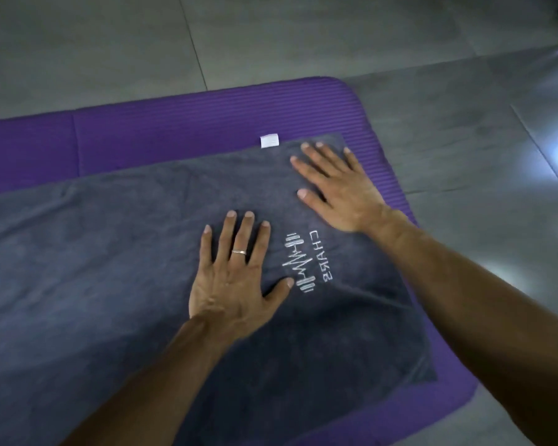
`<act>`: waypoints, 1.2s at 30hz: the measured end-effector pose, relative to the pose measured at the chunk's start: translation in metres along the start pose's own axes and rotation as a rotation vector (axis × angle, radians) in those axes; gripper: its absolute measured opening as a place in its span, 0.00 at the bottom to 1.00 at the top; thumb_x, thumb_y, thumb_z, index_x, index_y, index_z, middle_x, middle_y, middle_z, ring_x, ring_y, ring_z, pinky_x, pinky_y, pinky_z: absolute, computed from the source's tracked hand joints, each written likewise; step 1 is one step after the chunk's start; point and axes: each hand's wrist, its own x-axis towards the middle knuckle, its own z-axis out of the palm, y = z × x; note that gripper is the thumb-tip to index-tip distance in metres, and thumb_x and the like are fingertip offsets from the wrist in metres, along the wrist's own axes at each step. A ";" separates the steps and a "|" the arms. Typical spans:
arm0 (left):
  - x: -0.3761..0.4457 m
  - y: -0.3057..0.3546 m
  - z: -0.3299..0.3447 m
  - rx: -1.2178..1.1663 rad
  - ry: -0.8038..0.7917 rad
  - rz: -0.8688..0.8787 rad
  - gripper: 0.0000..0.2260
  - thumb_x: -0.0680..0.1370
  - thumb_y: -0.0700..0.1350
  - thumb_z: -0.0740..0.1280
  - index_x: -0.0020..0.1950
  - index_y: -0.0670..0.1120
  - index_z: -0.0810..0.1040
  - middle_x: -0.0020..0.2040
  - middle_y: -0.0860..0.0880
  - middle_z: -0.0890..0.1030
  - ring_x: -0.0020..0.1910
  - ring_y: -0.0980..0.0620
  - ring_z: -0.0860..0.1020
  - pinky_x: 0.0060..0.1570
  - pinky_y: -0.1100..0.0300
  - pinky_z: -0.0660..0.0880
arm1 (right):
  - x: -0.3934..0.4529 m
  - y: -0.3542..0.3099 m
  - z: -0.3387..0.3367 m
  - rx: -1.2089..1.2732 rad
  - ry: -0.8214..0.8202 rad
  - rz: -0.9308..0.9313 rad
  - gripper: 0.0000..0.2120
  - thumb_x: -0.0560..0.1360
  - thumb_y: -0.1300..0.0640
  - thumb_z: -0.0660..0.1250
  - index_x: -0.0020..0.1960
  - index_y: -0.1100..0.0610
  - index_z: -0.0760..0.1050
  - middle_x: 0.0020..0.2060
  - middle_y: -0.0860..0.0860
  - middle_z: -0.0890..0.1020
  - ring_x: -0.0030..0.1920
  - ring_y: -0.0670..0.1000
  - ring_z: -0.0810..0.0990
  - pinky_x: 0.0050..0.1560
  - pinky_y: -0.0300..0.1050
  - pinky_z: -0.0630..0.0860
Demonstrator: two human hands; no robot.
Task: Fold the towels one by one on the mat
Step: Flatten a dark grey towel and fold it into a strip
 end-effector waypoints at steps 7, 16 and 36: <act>-0.002 0.003 -0.003 -0.013 -0.003 -0.026 0.38 0.75 0.68 0.51 0.77 0.44 0.60 0.78 0.42 0.58 0.78 0.41 0.51 0.73 0.35 0.48 | -0.006 0.064 -0.027 0.093 0.086 0.265 0.27 0.82 0.49 0.56 0.78 0.55 0.57 0.74 0.58 0.64 0.72 0.60 0.65 0.71 0.57 0.60; 0.032 0.133 -0.022 -0.226 0.117 0.384 0.25 0.74 0.49 0.68 0.71 0.50 0.70 0.57 0.45 0.75 0.55 0.43 0.75 0.52 0.48 0.71 | -0.095 0.071 -0.015 0.264 0.136 0.291 0.26 0.75 0.58 0.62 0.73 0.57 0.65 0.63 0.60 0.75 0.61 0.64 0.73 0.61 0.61 0.71; -0.050 0.048 -0.061 -1.064 0.132 -0.590 0.11 0.65 0.38 0.72 0.36 0.50 0.72 0.30 0.56 0.73 0.30 0.59 0.71 0.30 0.71 0.66 | -0.030 -0.047 -0.048 0.218 0.198 0.019 0.18 0.76 0.58 0.66 0.66 0.54 0.71 0.71 0.53 0.66 0.61 0.61 0.75 0.56 0.58 0.76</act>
